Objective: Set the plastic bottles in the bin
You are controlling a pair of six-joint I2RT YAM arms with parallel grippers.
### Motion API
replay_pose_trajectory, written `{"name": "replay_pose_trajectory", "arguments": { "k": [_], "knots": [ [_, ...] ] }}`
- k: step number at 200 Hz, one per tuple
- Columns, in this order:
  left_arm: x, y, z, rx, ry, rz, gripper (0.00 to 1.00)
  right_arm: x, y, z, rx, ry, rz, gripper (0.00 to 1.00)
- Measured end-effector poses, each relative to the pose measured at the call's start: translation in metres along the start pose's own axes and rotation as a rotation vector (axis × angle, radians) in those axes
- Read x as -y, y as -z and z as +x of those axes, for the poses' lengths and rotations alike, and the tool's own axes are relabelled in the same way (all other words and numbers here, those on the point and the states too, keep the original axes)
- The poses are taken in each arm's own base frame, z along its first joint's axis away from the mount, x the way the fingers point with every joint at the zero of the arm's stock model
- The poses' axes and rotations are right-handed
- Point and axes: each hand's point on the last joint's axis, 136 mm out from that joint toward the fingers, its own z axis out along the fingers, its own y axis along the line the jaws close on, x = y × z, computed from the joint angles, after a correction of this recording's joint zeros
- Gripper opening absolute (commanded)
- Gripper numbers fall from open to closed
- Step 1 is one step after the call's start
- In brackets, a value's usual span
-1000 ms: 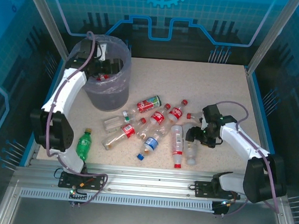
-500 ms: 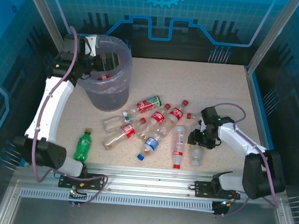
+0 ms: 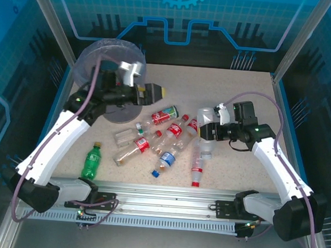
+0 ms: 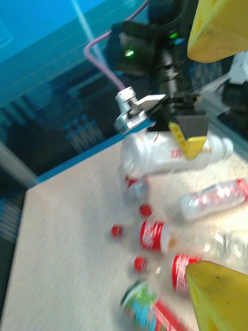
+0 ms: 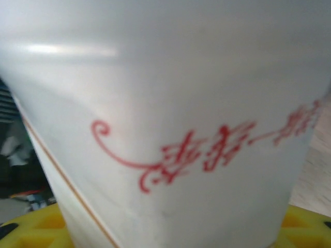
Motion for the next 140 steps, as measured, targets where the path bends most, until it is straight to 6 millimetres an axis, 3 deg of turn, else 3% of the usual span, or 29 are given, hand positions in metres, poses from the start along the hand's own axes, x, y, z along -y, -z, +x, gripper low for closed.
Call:
{"name": "replay_pose_trajectory", "arguments": {
  "k": [30,65,97,140],
  "knots": [
    [0.006,-0.04,0.032,-0.091,0.033,0.091,0.99,-0.034,-0.002,-0.019,0.04,0.056,-0.212,0.5],
    [-0.002,-0.079,0.046,-0.13,0.053,0.119,0.99,-0.059,-0.002,-0.036,0.051,0.077,-0.363,0.5],
    [0.0,-0.098,0.048,-0.128,0.037,0.149,0.99,-0.077,-0.003,-0.036,0.035,0.098,-0.443,0.5],
    [0.002,-0.114,0.047,-0.117,0.042,0.178,0.95,-0.082,-0.008,-0.04,0.028,0.087,-0.485,0.49]
  ]
}}
